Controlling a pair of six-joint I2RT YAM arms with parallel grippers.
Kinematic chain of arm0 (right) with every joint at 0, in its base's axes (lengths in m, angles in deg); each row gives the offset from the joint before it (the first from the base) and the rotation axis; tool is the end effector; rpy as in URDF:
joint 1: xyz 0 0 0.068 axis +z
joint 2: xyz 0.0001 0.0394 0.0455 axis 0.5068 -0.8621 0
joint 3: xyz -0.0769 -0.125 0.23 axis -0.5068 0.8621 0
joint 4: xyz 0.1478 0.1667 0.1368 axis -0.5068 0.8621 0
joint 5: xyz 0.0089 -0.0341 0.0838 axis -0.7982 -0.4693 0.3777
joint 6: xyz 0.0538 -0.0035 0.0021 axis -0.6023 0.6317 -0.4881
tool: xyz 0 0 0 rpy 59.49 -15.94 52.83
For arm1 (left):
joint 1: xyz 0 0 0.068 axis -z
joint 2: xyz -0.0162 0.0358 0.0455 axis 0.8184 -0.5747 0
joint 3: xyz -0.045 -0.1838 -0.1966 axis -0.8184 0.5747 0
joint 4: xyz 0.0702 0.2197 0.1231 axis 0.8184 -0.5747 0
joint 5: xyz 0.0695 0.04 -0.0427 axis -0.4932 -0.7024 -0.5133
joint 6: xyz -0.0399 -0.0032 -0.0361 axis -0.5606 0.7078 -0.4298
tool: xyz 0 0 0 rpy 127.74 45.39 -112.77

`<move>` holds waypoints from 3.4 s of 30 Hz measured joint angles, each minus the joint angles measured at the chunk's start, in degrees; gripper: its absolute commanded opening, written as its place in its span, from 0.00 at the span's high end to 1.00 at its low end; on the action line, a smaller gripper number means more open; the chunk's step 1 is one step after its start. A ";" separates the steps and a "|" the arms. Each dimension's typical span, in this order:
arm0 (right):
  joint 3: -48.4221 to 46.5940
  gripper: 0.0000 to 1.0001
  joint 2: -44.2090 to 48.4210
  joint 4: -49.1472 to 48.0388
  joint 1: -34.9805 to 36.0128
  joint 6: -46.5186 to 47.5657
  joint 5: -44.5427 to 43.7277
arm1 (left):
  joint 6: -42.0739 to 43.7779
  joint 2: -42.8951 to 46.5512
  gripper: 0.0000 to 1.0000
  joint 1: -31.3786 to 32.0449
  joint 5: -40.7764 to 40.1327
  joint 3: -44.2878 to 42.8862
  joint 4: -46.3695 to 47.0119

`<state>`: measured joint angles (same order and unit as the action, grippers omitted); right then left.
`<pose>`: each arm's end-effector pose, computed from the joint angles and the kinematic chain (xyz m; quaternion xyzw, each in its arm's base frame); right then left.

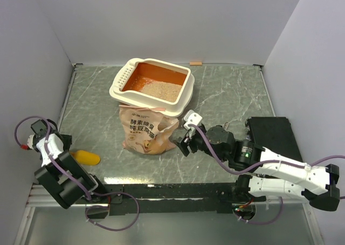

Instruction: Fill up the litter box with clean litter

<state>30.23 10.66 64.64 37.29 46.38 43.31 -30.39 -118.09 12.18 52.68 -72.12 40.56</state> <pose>0.0840 0.1813 0.3429 -0.3927 0.6944 0.2334 0.5559 0.1571 0.1512 0.1902 -0.7013 0.6752 0.0520 0.2226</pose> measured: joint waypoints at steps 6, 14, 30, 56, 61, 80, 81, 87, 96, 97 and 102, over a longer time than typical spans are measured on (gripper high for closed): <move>0.00 0.25 -1.42 -0.02 0.00 0.04 0.87 | -0.04 -3.61 0.32 -0.20 -1.03 0.00 0.35; 0.00 0.25 -2.23 -0.15 0.00 0.02 1.53 | -0.11 -8.33 0.40 -0.31 -2.62 -0.44 0.37; 1.22 0.25 2.95 -1.31 0.00 -1.33 1.95 | 0.39 -8.72 0.99 2.58 -3.37 -0.66 1.18; -3.15 0.21 5.62 4.96 0.00 -3.32 7.08 | 10.67 19.89 0.99 15.43 29.79 -8.66 6.56; -5.84 0.21 4.24 5.38 0.00 -2.27 8.79 | 13.53 19.41 0.99 22.08 39.89 -14.64 7.45; -14.78 0.18 3.78 3.54 -0.52 -3.50 17.51 | 16.28 23.21 0.99 46.90 67.17 -24.50 20.85; -14.78 0.17 3.76 2.75 -0.57 -3.67 17.49 | 15.39 23.19 0.99 48.19 68.39 -24.50 21.90; -14.78 0.17 2.56 -2.40 -0.94 -3.76 19.45 | 4.55 22.99 0.99 55.80 75.06 -22.93 38.32; -11.89 0.14 -0.07 -12.79 -1.60 -4.63 27.32 | -14.86 22.75 0.99 61.16 78.40 -17.40 63.12; -11.67 0.14 -0.37 -14.01 -1.86 -5.03 28.09 | -15.76 22.75 0.99 62.10 78.38 -17.33 64.24; -9.68 0.13 -2.49 -20.79 -2.36 -7.80 30.38 | -16.50 22.77 0.99 65.68 77.50 -17.33 66.31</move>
<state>20.55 8.17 43.85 34.93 38.57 73.69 -46.90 -95.32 77.86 130.18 -89.45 106.88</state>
